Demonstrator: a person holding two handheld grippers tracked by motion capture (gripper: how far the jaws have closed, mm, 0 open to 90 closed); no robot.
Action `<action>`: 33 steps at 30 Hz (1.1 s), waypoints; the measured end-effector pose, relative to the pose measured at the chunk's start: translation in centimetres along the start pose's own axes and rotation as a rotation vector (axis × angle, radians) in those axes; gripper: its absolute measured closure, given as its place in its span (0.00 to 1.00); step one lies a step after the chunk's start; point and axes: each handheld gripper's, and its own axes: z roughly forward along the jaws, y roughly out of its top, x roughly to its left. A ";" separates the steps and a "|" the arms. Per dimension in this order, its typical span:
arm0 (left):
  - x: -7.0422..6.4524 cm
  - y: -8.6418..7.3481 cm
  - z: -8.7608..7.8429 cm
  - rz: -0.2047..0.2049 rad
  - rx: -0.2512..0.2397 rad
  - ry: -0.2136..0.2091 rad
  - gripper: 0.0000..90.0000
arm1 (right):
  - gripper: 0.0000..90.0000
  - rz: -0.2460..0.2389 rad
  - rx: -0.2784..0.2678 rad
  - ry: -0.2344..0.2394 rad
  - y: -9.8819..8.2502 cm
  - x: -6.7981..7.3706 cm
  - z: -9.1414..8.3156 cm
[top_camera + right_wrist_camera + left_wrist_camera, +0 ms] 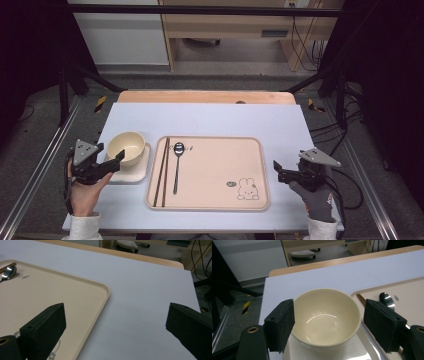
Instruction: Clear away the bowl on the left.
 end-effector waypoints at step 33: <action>4.4 -1.2 5.0 -0.077 0.154 0.066 0.46 | 0.05 -0.009 0.014 -0.009 0.0 0.0 0.1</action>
